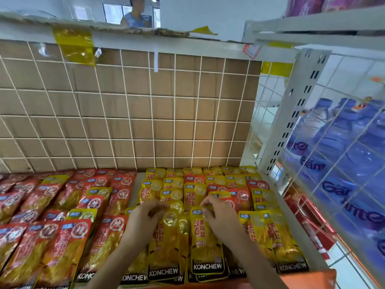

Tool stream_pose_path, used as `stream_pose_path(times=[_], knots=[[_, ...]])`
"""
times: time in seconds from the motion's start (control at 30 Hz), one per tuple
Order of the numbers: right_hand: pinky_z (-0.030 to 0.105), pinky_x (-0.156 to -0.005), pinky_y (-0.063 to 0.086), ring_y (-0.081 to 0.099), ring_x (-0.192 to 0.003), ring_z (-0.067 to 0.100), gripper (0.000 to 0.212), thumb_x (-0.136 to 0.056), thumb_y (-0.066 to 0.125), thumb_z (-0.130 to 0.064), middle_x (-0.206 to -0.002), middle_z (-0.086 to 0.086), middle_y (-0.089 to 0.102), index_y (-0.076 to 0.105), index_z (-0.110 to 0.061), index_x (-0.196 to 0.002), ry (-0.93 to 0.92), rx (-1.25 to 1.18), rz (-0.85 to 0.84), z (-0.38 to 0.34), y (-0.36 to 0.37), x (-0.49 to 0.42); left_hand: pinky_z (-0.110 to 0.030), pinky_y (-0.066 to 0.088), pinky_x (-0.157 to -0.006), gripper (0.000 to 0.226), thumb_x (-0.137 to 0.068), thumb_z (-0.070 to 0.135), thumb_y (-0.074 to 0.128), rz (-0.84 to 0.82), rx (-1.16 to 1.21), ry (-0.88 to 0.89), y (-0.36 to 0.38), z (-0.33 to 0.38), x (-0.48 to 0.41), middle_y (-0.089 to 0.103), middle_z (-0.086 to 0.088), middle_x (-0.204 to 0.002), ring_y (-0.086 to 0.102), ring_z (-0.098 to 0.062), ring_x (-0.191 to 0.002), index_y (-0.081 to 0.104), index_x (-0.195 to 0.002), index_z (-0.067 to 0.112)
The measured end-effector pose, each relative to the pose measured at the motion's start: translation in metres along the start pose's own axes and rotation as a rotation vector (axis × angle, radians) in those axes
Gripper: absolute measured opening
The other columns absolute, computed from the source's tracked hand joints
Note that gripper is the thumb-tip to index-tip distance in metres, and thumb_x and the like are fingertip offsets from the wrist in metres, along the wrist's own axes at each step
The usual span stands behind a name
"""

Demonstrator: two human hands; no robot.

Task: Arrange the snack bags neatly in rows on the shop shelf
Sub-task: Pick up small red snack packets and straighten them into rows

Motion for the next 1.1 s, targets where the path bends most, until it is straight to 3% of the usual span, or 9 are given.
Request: stream_pose_path(times=[0.17, 0.27, 0.37, 0.53, 0.67, 0.8, 0.87, 1.0, 1.1], knots=[[0.025, -0.073, 0.049, 0.059, -0.088, 0.008, 0.013, -0.095, 0.049, -0.021, -0.098, -0.006, 0.064, 0.057, -0.018, -0.104, -0.005, 0.014, 0.019, -0.004, 0.013, -0.002, -0.007, 0.045, -0.068, 0.017, -0.084, 0.012, 0.066, -0.031, -0.048, 0.070, 0.007, 0.008, 0.001, 0.063, 0.016, -0.091, 0.057, 0.006, -0.083, 0.066, -0.089, 0.028], [0.015, -0.063, 0.043, 0.056, -0.082, 0.003, 0.014, -0.096, 0.046, -0.025, -0.096, -0.009, 0.062, 0.055, -0.021, -0.106, -0.021, 0.065, 0.055, -0.005, 0.016, 0.001, -0.017, 0.049, -0.075, 0.019, -0.080, 0.022, 0.071, -0.072, -0.126, 0.105, 0.012, 0.006, 0.000, 0.061, 0.014, -0.094, 0.057, -0.002, -0.087, 0.061, -0.086, 0.036], [0.006, -0.058, 0.032, 0.049, -0.084, -0.002, 0.017, -0.097, 0.044, -0.027, -0.104, -0.012, 0.059, 0.054, -0.022, -0.110, -0.060, 0.096, 0.087, -0.009, 0.016, 0.004, -0.023, 0.047, -0.079, 0.016, -0.077, 0.027, 0.073, -0.063, -0.219, 0.159, 0.012, 0.005, 0.000, 0.059, 0.013, -0.092, 0.056, -0.004, -0.088, 0.065, -0.090, 0.031], [0.015, -0.087, 0.037, 0.045, -0.107, 0.003, 0.024, -0.096, 0.044, -0.032, -0.117, -0.011, 0.050, 0.053, -0.023, -0.117, -0.098, 0.102, 0.138, -0.011, 0.013, 0.006, -0.031, 0.040, -0.088, 0.020, -0.079, 0.031, 0.071, -0.039, -0.290, 0.183, 0.009, 0.004, 0.000, 0.057, 0.014, -0.098, 0.051, -0.009, -0.098, 0.066, -0.098, 0.027], [0.024, -0.097, 0.036, 0.046, -0.113, 0.007, 0.028, -0.095, 0.046, -0.033, -0.119, -0.009, 0.052, 0.054, -0.022, -0.119, -0.069, 0.097, 0.213, 0.002, -0.004, 0.010, -0.032, 0.042, -0.089, 0.018, -0.085, 0.029, 0.065, -0.033, -0.226, 0.195, 0.006, 0.009, -0.001, 0.055, 0.014, -0.107, 0.051, -0.012, -0.107, 0.064, -0.102, 0.026], [0.035, -0.074, 0.053, 0.061, -0.091, 0.017, 0.035, -0.088, 0.042, -0.040, -0.098, -0.002, 0.063, 0.062, -0.016, -0.103, -0.061, 0.095, 0.345, 0.024, -0.029, 0.021, -0.022, 0.036, -0.089, 0.018, -0.091, 0.027, 0.057, -0.045, -0.233, 0.244, 0.013, 0.023, -0.006, 0.049, 0.017, -0.113, 0.045, -0.007, -0.112, 0.062, -0.107, 0.026], [0.033, -0.065, 0.054, 0.062, -0.082, 0.017, 0.019, -0.088, 0.054, -0.029, -0.092, -0.003, 0.062, 0.062, -0.015, -0.098, -0.057, 0.095, 0.389, 0.037, -0.042, 0.026, -0.012, 0.030, -0.081, 0.018, -0.092, 0.026, 0.055, -0.058, -0.241, 0.290, 0.021, 0.036, -0.009, 0.045, 0.020, -0.108, 0.042, -0.002, -0.107, 0.062, -0.109, 0.025], [0.028, -0.062, 0.048, 0.063, -0.080, 0.020, 0.019, -0.086, 0.063, -0.012, -0.097, -0.002, 0.063, 0.063, -0.014, -0.105, 0.025, 0.121, 0.411, 0.068, -0.063, 0.031, -0.013, 0.032, -0.089, 0.023, -0.095, 0.030, 0.049, -0.151, -0.208, 0.323, 0.047, 0.055, -0.016, 0.044, 0.021, -0.109, 0.036, 0.005, -0.106, 0.060, -0.114, 0.026], [0.036, -0.070, 0.052, 0.063, -0.093, 0.029, 0.024, -0.086, 0.062, -0.011, -0.106, 0.006, 0.064, 0.063, -0.011, -0.110, 0.075, 0.166, 0.369, 0.087, -0.070, 0.026, -0.022, 0.036, -0.099, 0.024, -0.095, 0.032, 0.049, -0.225, -0.223, 0.341, 0.071, 0.066, -0.023, 0.051, 0.016, -0.116, 0.045, -0.003, -0.114, 0.059, -0.116, 0.028]])
Point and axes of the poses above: each hand's wrist, its own x-axis away from the middle knuckle, its own y-axis out of the palm, z = x × y, the point moved 7 cm from there along -x, towards the middle knuckle
